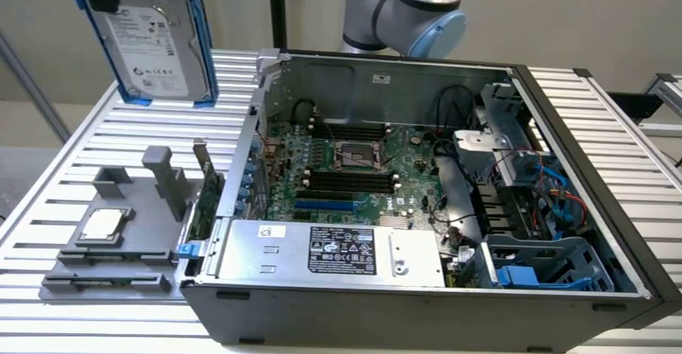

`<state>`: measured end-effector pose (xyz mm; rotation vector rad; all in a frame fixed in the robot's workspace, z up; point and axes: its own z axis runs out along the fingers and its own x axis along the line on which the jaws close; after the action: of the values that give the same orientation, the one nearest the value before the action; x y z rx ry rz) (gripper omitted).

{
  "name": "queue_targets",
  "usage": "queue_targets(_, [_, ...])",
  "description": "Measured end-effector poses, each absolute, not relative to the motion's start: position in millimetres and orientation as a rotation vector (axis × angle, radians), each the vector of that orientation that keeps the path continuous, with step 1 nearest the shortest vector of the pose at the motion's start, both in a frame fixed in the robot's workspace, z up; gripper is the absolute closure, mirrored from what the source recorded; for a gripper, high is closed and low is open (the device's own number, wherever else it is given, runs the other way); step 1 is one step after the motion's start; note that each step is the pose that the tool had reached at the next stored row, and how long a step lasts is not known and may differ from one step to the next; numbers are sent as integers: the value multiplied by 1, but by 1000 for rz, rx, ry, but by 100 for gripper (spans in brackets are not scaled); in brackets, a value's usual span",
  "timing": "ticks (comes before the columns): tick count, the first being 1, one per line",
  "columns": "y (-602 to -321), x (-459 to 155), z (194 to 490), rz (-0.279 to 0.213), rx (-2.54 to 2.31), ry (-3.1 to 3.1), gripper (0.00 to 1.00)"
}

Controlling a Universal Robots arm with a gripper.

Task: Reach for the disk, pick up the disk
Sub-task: 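Pick up the disk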

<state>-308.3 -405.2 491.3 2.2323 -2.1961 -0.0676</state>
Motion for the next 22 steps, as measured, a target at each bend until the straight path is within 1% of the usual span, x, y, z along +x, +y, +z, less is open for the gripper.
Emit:
queue_targets(3, [-408,-295,498,-71,2230,-2194,67])
queue_targets(22, [-443,-217,499,-73,2230,-2194,67])
